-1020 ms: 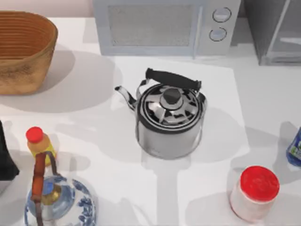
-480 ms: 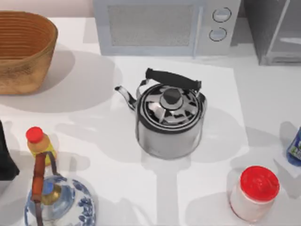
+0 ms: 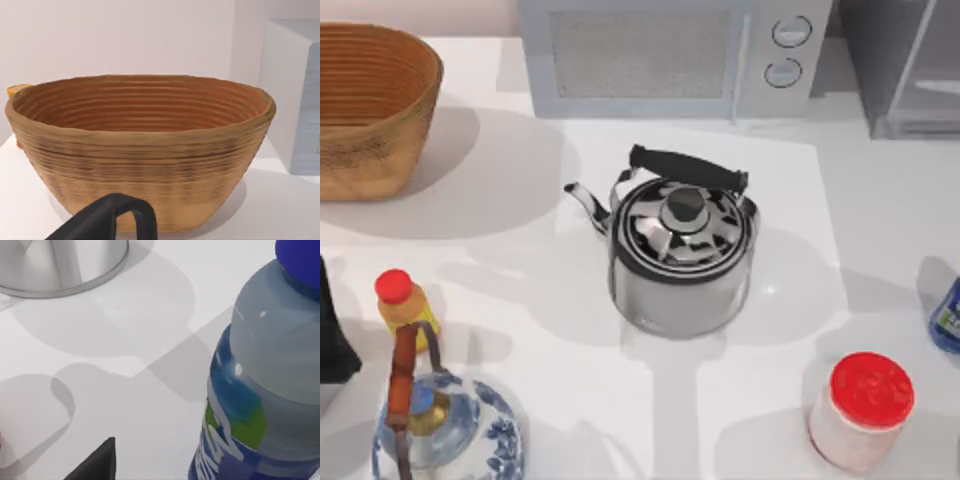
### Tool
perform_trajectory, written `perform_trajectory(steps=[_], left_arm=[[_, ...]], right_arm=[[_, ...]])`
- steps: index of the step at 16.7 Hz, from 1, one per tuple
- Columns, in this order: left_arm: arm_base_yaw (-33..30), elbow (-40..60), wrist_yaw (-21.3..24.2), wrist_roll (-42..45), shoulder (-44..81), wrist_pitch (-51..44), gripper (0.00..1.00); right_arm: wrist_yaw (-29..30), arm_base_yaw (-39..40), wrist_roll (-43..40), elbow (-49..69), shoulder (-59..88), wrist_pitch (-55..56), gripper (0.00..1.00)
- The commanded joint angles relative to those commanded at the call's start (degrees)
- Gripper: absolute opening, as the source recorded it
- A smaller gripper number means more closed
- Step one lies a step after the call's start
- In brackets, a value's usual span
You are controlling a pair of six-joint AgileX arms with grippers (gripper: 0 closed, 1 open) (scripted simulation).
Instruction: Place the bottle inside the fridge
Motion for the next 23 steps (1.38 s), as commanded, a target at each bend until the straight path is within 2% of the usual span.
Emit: perform_trajectory(steps=[3, 10, 19, 23], left_arm=[[0.00, 0.00, 0.00, 0.00, 0.00, 0.00, 1.00], [0.00, 0.00, 0.00, 0.00, 0.00, 0.00, 1.00], [0.00, 0.00, 0.00, 0.00, 0.00, 0.00, 1.00], [0.00, 0.00, 0.00, 0.00, 0.00, 0.00, 1.00]], right_arm=[[-1.36, -1.70, -2.24, 0.74, 2.52, -0.16, 1.00], [-0.91, -0.62, -0.45, 0.25, 2.23, 1.67, 1.00], [4.77, 8.64, 15.15, -1.90, 8.86, 23.86, 1.00], [7.12, 11.89, 19.54, -2.51, 13.12, 32.41, 1.00]])
